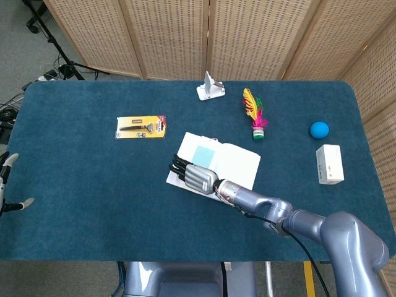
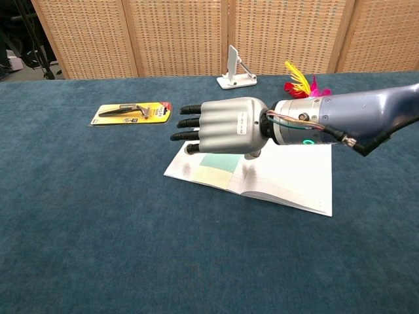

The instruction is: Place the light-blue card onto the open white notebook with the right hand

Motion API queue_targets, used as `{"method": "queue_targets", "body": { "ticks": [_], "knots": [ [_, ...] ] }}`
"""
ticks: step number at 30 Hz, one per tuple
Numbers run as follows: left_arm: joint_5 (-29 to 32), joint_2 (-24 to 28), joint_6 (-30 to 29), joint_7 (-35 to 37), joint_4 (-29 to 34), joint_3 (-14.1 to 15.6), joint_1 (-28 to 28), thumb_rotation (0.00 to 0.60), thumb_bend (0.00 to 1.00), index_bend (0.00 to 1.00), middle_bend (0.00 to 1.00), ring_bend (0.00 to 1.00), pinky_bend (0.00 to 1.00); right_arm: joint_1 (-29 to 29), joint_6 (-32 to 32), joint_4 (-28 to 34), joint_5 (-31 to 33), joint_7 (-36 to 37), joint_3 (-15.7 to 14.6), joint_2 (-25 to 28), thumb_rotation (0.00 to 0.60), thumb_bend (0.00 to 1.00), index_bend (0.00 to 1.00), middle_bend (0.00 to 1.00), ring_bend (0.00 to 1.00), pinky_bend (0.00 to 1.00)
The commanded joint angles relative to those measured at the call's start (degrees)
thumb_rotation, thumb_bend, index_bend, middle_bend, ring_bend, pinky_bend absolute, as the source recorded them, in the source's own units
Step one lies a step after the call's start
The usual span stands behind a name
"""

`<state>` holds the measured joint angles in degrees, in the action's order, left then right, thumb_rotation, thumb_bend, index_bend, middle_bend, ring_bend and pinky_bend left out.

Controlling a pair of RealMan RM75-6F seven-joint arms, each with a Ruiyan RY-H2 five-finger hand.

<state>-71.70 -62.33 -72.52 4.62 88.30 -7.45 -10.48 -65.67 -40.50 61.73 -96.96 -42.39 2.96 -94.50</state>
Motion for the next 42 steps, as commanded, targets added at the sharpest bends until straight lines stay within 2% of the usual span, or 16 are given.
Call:
{"method": "queue_targets", "body": {
  "ticks": [1, 2, 4, 5, 7, 8, 9, 12, 21, 29, 30, 34, 42],
  "knots": [
    [-0.04, 0.05, -0.15, 0.12, 0.07, 0.03, 0.10, 0.600, 0.00, 0.00, 0.00, 0.00, 0.00, 0.69, -1.35, 2.22, 1.07, 0.14, 0.95, 1.39, 0.600, 0.27, 0.14, 0.00, 0.00, 0.04],
    [-0.04, 0.07, -0.19, 0.20, 0.09, 0.02, 0.12, 0.600, 0.00, 0.00, 0.00, 0.00, 0.00, 1.05, -1.90, 3.40, 1.52, 0.92, 1.27, 2.12, 0.600, 0.29, 0.14, 0.00, 0.00, 0.04],
    [-0.12, 0.09, -0.20, 0.38, 0.08, 0.07, 0.15, 0.600, 0.00, 0.00, 0.00, 0.00, 0.00, 1.87, -2.66, 6.56, 3.06, 3.95, 2.01, 3.89, 0.600, 0.39, 0.14, 0.00, 0.00, 0.04],
    [-0.21, 0.09, -0.19, 0.52, 0.06, 0.14, 0.18, 0.600, 0.00, 0.00, 0.00, 0.00, 0.00, 2.86, -3.24, 8.89, 5.31, 8.07, 3.06, 4.84, 0.600, 0.52, 0.14, 0.00, 0.00, 0.04],
    [-0.32, 0.10, -0.16, 0.62, 0.01, 0.17, 0.16, 0.600, 0.00, 0.00, 0.00, 0.00, 0.00, 3.52, -2.97, 10.97, 7.40, 11.90, 3.76, 5.89, 0.600, 0.87, 0.15, 0.00, 0.00, 0.04],
    [-0.34, 0.11, -0.13, 0.65, 0.00, 0.17, 0.13, 0.600, 0.00, 0.00, 0.00, 0.00, 0.00, 3.85, -2.74, 11.74, 8.65, 13.58, 4.21, 6.17, 0.600, 0.95, 0.15, 0.00, 0.00, 0.04],
    [-0.40, 0.14, -0.08, 0.64, 0.01, 0.17, 0.07, 0.600, 0.00, 0.00, 0.00, 0.00, 0.00, 4.91, -1.95, 13.34, 12.70, 17.91, 5.61, 6.46, 0.600, 1.00, 0.17, 0.00, 0.00, 0.04],
    [-0.53, 0.21, -0.13, 0.65, 0.17, 0.21, 0.06, 0.600, 0.00, 0.00, 0.00, 0.00, 0.00, 5.68, 0.39, 14.65, 18.31, 20.63, 6.77, 6.96, 0.600, 1.00, 0.19, 0.01, 0.00, 0.04],
    [-0.42, 0.02, -0.02, 0.64, -0.04, 0.32, 0.05, 0.600, 0.00, 0.00, 0.00, 0.00, 0.00, 5.94, 3.26, 12.62, 25.02, 19.82, 5.90, 5.06, 0.600, 1.00, 0.19, 0.07, 0.00, 0.04],
    [-0.02, -0.16, 0.40, 0.14, -0.10, 0.29, -0.21, 0.600, 0.00, 0.00, 0.00, 0.00, 0.00, 5.83, 3.49, 10.34, 25.68, 21.05, 5.05, 3.33, 0.600, 1.00, 0.19, 0.07, 0.00, 0.04],
    [-0.01, -0.17, 0.39, 0.15, -0.11, 0.28, -0.21, 0.600, 0.00, 0.00, 0.00, 0.00, 0.00, 5.80, 3.42, 10.19, 25.61, 21.24, 5.04, 3.23, 0.600, 1.00, 0.18, 0.06, 0.00, 0.04],
    [0.08, -0.10, 0.42, 0.27, -0.09, 0.21, -0.24, 0.600, 0.00, 0.00, 0.00, 0.00, 0.00, 5.53, 3.04, 10.17, 24.98, 21.87, 5.05, 3.18, 0.600, 1.00, 0.02, 0.05, 0.00, 0.04],
    [-0.22, -0.01, 0.48, 0.65, -0.09, 0.37, -0.23, 0.600, 0.00, 0.00, 0.00, 0.00, 0.00, 5.01, 4.11, 9.47, 25.71, 20.57, 4.06, 2.82, 0.600, 1.00, 0.02, 0.03, 0.00, 0.04]
  ]
}}
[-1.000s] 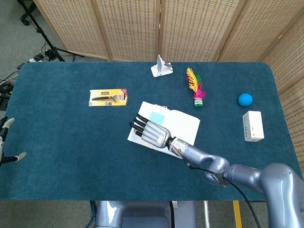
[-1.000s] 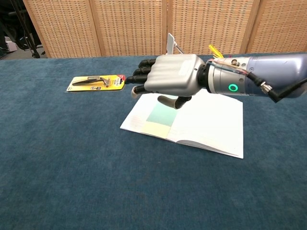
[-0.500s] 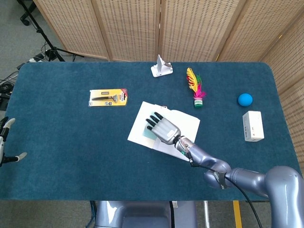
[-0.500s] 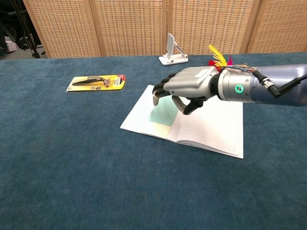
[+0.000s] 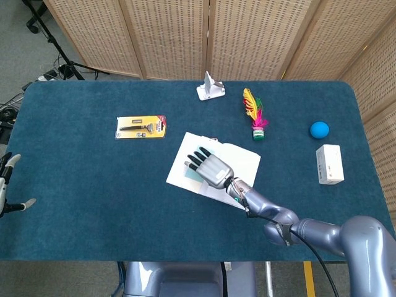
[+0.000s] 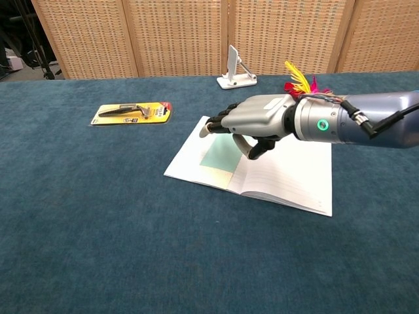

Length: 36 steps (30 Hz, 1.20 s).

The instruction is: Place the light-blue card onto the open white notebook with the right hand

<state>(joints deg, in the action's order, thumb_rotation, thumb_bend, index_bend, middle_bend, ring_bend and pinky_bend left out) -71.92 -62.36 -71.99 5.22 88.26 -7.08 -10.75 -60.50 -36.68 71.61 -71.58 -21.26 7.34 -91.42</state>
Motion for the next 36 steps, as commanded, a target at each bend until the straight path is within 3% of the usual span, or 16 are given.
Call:
{"method": "queue_targets", "body": {
  "ticks": [1, 36],
  "knots": [
    [0.00, 0.02, -0.06, 0.07, -0.06, 0.01, 0.04, 0.600, 0.00, 0.00, 0.00, 0.00, 0.00, -0.18, 0.30, -0.56, 0.42, -0.73, -0.39, -0.36, 0.600, 1.00, 0.02, 0.03, 0.00, 0.04],
    [-0.04, -0.98, -0.18, -2.33, 0.15, 0.33, -0.35, 0.600, 0.00, 0.00, 0.00, 0.00, 0.00, 1.95, 1.32, -2.92, 0.48, -1.18, -4.82, -0.45, 0.600, 1.00, 0.02, 0.04, 0.00, 0.04]
  ]
}}
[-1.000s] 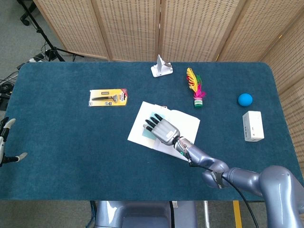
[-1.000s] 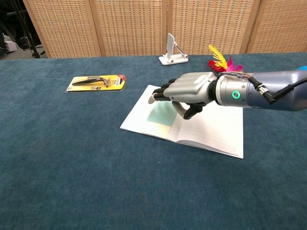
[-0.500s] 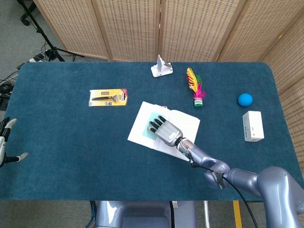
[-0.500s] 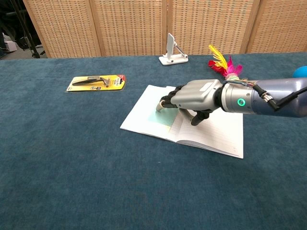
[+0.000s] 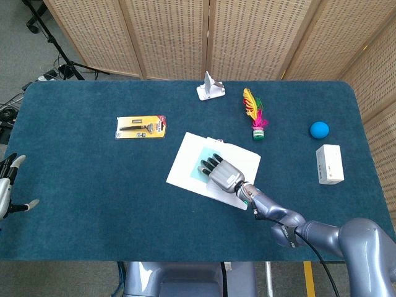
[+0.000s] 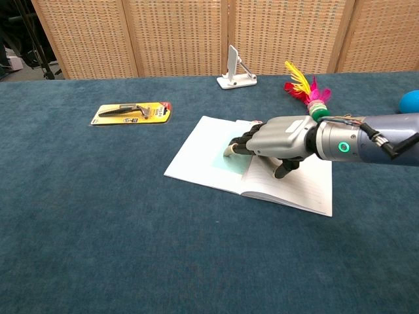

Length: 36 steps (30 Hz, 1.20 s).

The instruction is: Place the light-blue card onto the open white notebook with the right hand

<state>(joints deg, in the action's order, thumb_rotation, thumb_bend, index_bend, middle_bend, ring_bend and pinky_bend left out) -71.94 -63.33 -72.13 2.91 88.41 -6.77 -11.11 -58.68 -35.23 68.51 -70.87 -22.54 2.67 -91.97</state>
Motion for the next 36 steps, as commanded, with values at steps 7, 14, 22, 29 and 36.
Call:
{"method": "queue_targets", "body": {
  "ticks": [7, 14, 22, 29, 36],
  "knots": [
    [-0.17, -0.06, -0.17, -0.13, 0.02, 0.09, 0.02, 0.600, 0.00, 0.00, 0.00, 0.00, 0.00, 0.39, -0.28, 1.69, -1.86, 0.39, -0.92, 0.91, 0.600, 1.00, 0.02, 0.04, 0.00, 0.04],
    [-0.27, -0.02, -0.24, 0.15, -0.11, 0.12, 0.08, 0.600, 0.00, 0.00, 0.00, 0.00, 0.00, 0.32, -0.07, 1.52, -2.49, 0.30, -1.11, 1.15, 0.600, 1.00, 0.02, 0.04, 0.00, 0.04],
    [-0.33, -0.04, -0.04, 0.15, -0.14, 0.20, -0.01, 0.600, 0.00, 0.00, 0.00, 0.00, 0.00, 0.23, 0.76, 0.92, -2.88, 0.26, -1.50, 1.72, 0.600, 1.00, 0.02, 0.05, 0.00, 0.05],
    [-0.33, -0.08, 0.03, 0.06, -0.11, 0.25, -0.04, 0.600, 0.00, 0.00, 0.00, 0.00, 0.00, 0.10, 1.01, 0.74, -3.59, 0.64, -1.59, 2.10, 0.600, 1.00, 0.03, 0.05, 0.00, 0.05],
    [-0.37, -0.13, 0.08, -0.11, -0.02, 0.32, -0.09, 0.600, 0.00, 0.00, 0.00, 0.00, 0.00, -0.14, 1.13, 0.24, -3.81, 0.49, -1.40, 1.96, 0.600, 1.00, 0.03, 0.06, 0.00, 0.05]
  ]
}}
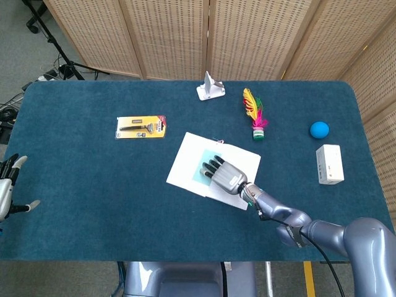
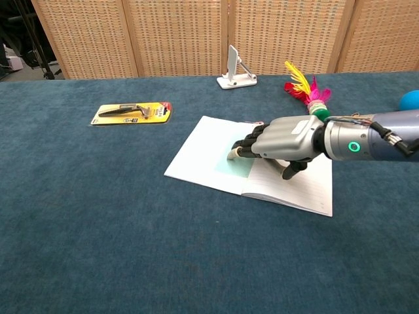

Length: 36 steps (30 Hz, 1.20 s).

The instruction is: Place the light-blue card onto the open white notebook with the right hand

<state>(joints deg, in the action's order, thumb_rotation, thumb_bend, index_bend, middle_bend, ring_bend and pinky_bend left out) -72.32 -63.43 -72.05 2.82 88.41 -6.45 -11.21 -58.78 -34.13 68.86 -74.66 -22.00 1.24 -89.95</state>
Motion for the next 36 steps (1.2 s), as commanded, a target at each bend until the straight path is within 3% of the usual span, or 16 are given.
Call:
{"method": "queue_targets", "body": {
  "ticks": [1, 36],
  "knots": [
    [0.02, -0.05, -0.01, -0.04, -0.05, 0.01, 0.01, 0.600, 0.00, 0.00, 0.00, 0.00, 0.00, -0.09, 0.09, -0.24, 0.00, -0.12, 0.05, -0.11, 0.600, 1.00, 0.03, 0.06, 0.00, 0.05],
    [0.11, -0.05, 0.32, 0.14, -0.18, 0.15, -0.08, 0.600, 0.00, 0.00, 0.00, 0.00, 0.00, -0.42, -0.84, -0.99, -1.89, -0.74, 0.14, -0.89, 0.600, 1.00, 0.04, 0.08, 0.00, 0.09]
  ]
}}
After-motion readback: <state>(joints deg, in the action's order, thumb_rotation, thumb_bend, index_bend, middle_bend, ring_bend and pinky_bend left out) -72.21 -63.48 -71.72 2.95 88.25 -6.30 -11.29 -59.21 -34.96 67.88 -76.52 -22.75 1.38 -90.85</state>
